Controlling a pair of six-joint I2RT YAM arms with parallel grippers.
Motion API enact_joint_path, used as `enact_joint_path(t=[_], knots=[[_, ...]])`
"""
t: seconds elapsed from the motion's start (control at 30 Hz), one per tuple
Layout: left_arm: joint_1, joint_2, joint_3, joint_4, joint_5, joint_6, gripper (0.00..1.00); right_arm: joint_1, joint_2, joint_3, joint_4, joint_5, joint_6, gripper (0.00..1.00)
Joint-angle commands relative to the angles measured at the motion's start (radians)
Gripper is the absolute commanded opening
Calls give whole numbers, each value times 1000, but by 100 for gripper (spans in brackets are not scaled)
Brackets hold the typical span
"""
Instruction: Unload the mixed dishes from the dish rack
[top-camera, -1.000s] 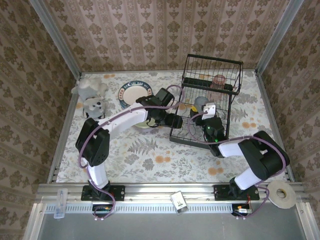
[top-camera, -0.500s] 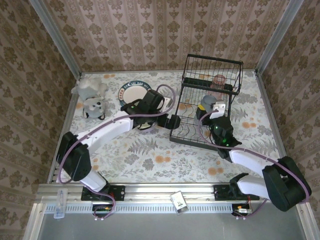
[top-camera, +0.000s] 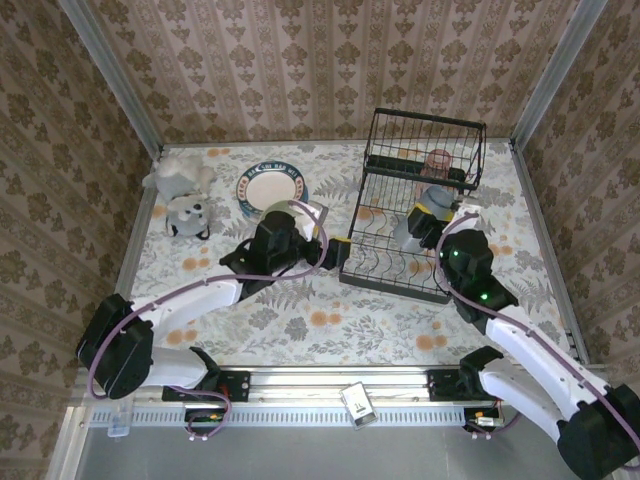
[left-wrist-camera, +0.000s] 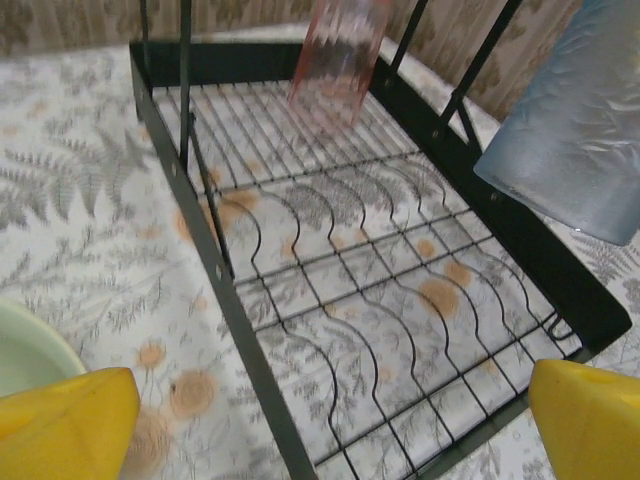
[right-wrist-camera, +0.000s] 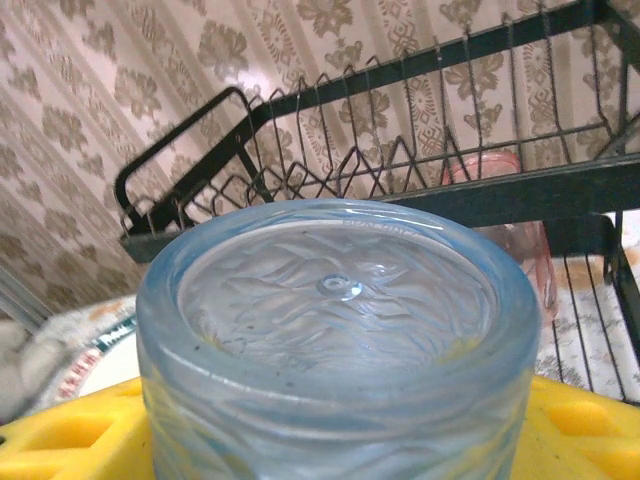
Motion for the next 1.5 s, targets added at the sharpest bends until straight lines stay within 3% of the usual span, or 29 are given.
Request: enact_joint_path(t=[0.0,0.23,0.4,0.6,1.03,1.47], knots=[[-2,-20,-60,312,50,90,100,-34,-55,59,-153,-69,186,44],[-5,26,-126,633,234,190,100,-136,-83,164,-303,-308,378,44],[-17,78,-112,753,333,243,100,-197,-94,177,-283,-470,545,44],[-21,124,-78,855,396,225,98,-220,-119,182,-257,-576,692,44],[-87,168,7,791,294,262,88,-222,-160,156,-205,-652,848,44],[-135,221,108,696,196,297,49,-222,-174,125,-151,-677,913,44]])
